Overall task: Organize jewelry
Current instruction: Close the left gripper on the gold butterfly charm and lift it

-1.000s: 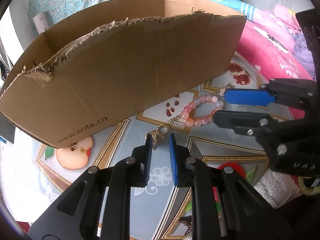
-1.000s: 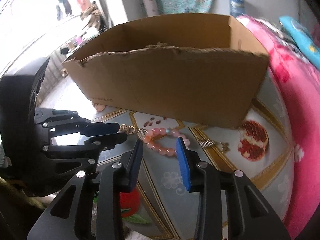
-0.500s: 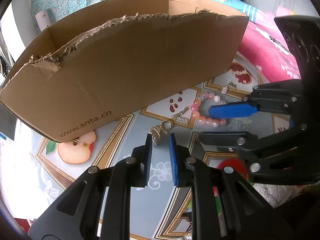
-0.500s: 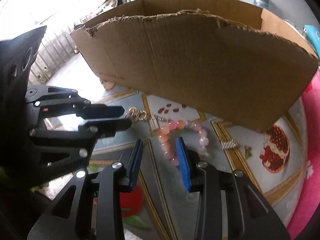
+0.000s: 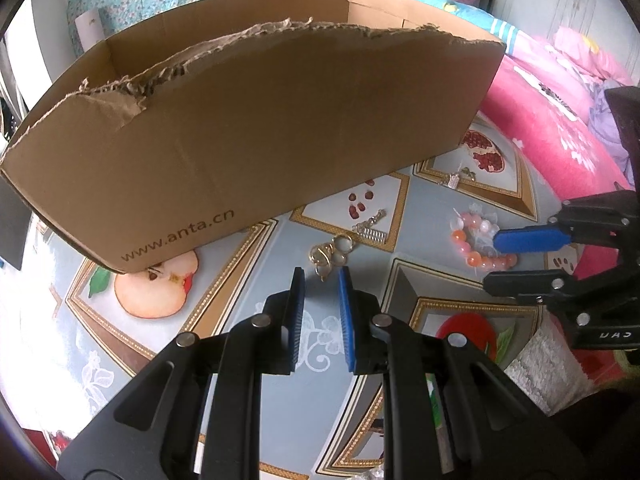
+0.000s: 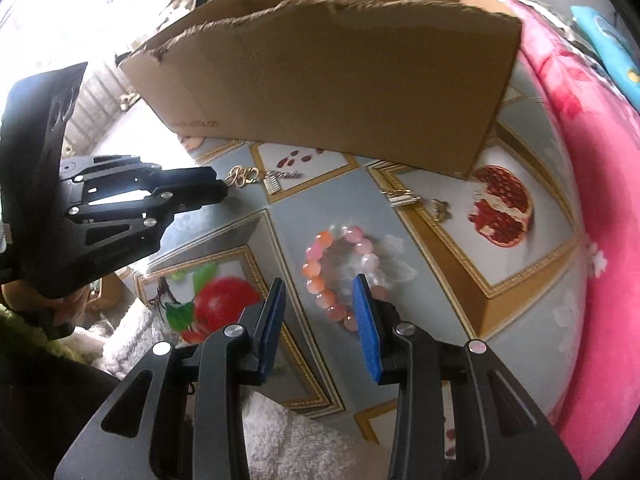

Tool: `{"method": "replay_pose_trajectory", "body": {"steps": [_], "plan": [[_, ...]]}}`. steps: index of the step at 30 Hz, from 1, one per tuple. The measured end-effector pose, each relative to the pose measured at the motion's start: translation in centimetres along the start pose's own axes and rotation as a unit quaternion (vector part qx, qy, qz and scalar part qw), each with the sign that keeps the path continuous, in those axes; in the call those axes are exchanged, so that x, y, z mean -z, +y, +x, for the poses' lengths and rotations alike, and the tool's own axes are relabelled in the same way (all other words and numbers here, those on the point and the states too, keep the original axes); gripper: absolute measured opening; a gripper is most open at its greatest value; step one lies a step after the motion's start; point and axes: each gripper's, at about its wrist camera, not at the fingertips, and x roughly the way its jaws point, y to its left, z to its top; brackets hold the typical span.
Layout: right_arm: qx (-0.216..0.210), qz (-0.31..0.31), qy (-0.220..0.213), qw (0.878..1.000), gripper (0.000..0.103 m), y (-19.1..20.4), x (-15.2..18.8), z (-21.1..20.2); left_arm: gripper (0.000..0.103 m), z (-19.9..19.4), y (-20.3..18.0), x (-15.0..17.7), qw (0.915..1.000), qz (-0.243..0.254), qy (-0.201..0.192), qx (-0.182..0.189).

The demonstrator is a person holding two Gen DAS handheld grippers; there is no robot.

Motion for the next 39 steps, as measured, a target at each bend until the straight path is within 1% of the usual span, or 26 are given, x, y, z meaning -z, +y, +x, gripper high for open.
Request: {"method": "replay_pose_trajectory", "body": {"steps": [8, 13, 18, 25, 32, 39], "plan": [[-0.008, 0.019, -0.034, 0.999, 0.034, -0.3, -0.7, -1.3, 0.016, 0.4, -0.2, -0.4, 0.9998, 0.019, -0.003, -0.005], [-0.010, 0.016, -0.035, 0.999, 0.034, 0.1, -1.3, -0.9, 0.015, 0.5, -0.2, -0.5, 0.9997, 0.023, -0.004, -0.005], [-0.010, 0.013, -0.037, 0.999, 0.034, 0.6, -1.7, -0.4, 0.006, 0.1, 0.4, -0.1, 0.9998, 0.018, -0.004, 0.000], [-0.009, 0.009, -0.041, 0.999, 0.034, 0.8, -2.1, -0.3, 0.006, -0.2, 0.6, 0.2, 0.9998, 0.020, -0.006, 0.003], [-0.009, 0.007, -0.044, 0.999, 0.034, 1.0, -2.2, -0.5, 0.006, -0.9, 1.2, 0.6, 0.9998, 0.011, -0.009, 0.014], [-0.010, 0.006, -0.044, 0.999, 0.034, 1.0, -2.2, -0.5, 0.006, -2.6, 1.4, 0.5, 0.9985, 0.005, -0.037, 0.040]]}}
